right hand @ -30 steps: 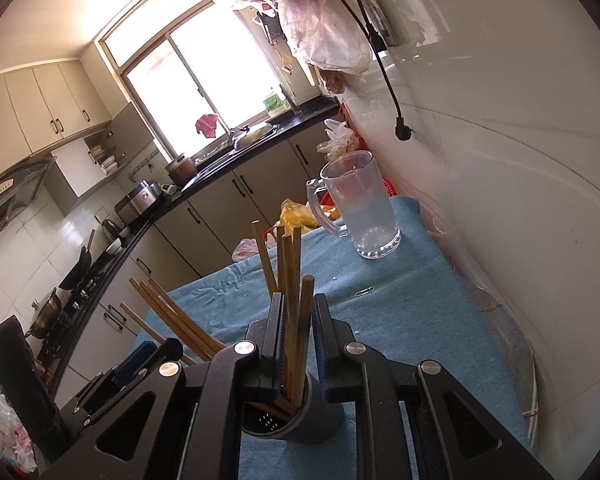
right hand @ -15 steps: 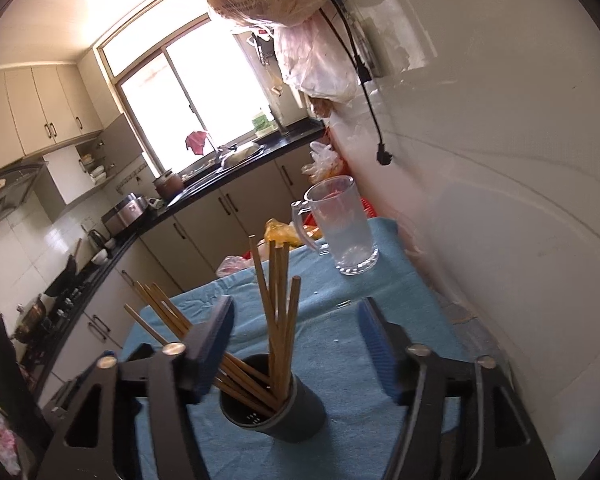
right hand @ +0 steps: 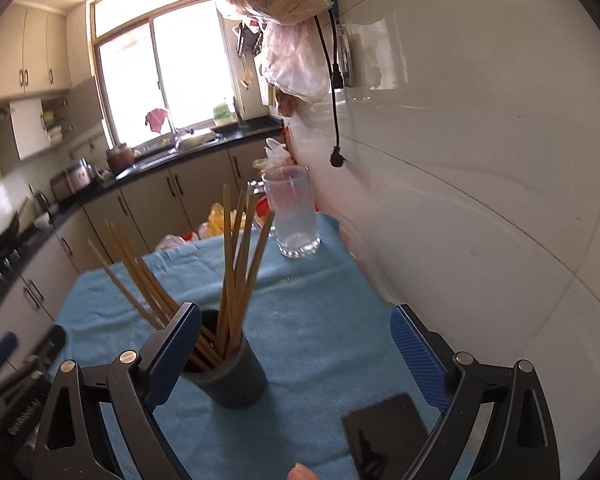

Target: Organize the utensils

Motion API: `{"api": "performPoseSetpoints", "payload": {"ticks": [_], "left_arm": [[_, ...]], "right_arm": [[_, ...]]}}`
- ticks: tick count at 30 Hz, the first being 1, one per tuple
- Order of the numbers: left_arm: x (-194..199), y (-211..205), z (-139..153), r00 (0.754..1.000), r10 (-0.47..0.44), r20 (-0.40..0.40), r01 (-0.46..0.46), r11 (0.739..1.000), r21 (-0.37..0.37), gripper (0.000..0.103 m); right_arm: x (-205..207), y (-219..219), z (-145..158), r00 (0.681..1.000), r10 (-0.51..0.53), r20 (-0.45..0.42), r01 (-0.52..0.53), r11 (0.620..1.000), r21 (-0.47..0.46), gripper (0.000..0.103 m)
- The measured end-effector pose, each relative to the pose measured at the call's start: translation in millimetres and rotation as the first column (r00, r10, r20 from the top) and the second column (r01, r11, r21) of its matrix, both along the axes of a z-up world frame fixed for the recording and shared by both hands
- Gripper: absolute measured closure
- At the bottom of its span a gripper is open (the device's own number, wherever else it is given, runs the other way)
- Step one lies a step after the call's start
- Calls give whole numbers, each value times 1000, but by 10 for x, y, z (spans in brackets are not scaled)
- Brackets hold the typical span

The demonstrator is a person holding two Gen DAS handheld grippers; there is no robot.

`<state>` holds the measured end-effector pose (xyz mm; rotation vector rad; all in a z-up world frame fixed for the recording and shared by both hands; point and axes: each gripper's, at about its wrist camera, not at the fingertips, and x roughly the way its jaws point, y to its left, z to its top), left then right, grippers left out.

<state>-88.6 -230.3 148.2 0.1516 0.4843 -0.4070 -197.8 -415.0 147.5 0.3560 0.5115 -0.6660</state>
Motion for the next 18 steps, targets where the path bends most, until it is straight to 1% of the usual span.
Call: {"api": "performPoseSetpoints", "payload": {"ticks": [3, 5, 9, 12, 15, 18], "left_arm": [[-124, 177, -3, 1000, 16, 21, -17, 1000, 10, 0], [-199, 281, -23, 999, 18, 28, -18, 1000, 16, 0], [-365, 461, -77, 997, 38, 72, -43, 997, 64, 0], [-495, 624, -123, 996, 29, 86, -36, 996, 82, 0], [-613, 795, -198, 994, 73, 78, -80, 993, 90, 0], [-692, 908, -250, 997, 62, 47, -67, 993, 102, 0]], "right_arm": [[-120, 140, -11, 1000, -11, -17, 10, 999, -31, 5], [-221, 266, -22, 1000, -16, -27, 15, 999, -50, 4], [-366, 490, -54, 999, -14, -39, 10, 995, -98, 3], [-487, 639, -111, 999, -17, -48, 11, 994, -105, 3], [-571, 756, -186, 998, -9, -69, 2, 994, -110, 3], [-656, 872, -263, 995, -15, -97, 5, 995, -102, 3]]}}
